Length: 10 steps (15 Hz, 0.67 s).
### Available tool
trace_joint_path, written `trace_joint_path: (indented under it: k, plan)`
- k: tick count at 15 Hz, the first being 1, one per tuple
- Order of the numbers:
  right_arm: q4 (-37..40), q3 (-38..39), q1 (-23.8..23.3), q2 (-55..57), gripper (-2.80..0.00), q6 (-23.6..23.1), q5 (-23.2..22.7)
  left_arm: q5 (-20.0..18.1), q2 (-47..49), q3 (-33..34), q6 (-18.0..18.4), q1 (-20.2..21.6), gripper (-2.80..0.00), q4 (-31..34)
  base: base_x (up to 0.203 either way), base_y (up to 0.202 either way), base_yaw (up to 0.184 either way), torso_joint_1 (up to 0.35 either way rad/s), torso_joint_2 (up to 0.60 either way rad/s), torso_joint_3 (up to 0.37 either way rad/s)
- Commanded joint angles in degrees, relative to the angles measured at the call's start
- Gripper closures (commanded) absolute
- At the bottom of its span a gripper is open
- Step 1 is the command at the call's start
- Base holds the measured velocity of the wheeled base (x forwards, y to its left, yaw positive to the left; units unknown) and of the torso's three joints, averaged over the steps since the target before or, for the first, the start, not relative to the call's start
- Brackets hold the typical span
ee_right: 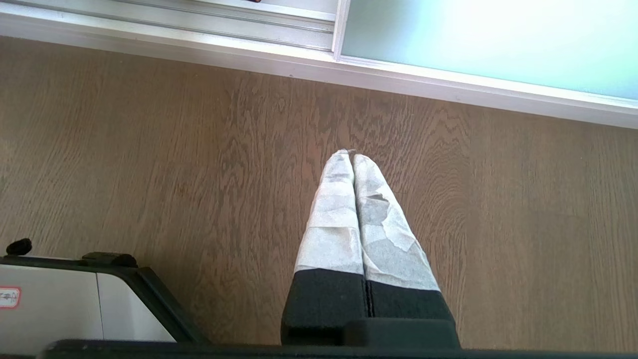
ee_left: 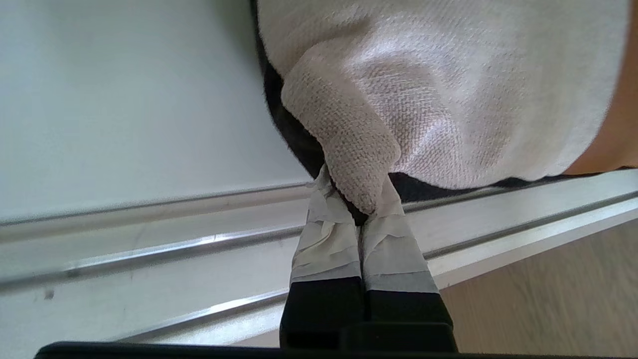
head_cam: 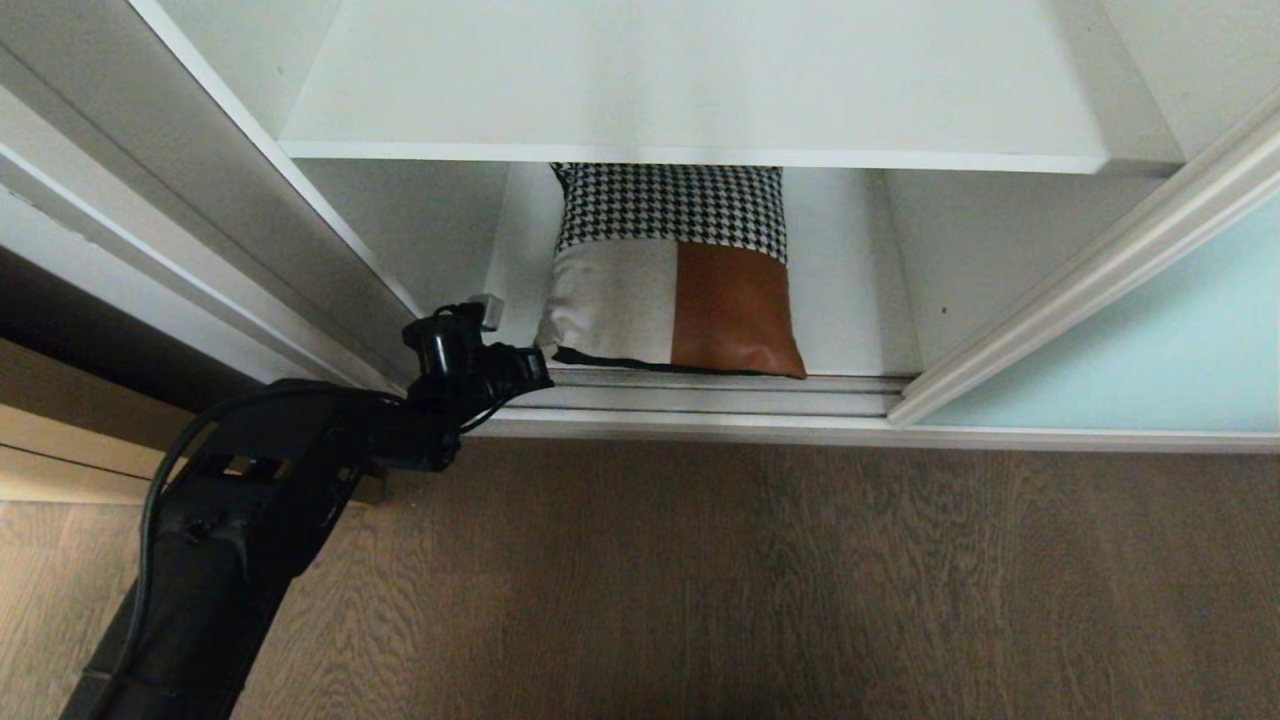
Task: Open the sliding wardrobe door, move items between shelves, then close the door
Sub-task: Place the pillow on the higher shelf
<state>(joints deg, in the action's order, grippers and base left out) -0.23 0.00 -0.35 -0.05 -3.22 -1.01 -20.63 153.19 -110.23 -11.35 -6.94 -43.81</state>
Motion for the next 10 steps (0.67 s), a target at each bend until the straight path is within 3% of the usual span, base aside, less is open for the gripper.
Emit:
trace_joint_path:
  k: [1,8,10]
  plan:
    - [-0.04,0.00,0.00,0.05,0.00,-0.03,-0.04,0.08,-2.08,2.17,-0.53,-0.41,0.00,1.71,0.000,0.000,0.000,0.000,0.00,0.000]
    - [-0.04,0.00,0.00,0.05,0.00,-0.03,-0.01,-1.13,-18.40,25.68,-4.68,-1.56,0.00,7.81,0.000,0.000,0.000,0.000,0.00,0.000]
    - [-0.04,0.00,0.00,0.05,0.00,-0.03,-0.03,-1.32,-21.54,30.23,-8.53,-1.58,0.00,9.62,0.000,0.000,0.000,0.000,0.00,0.000]
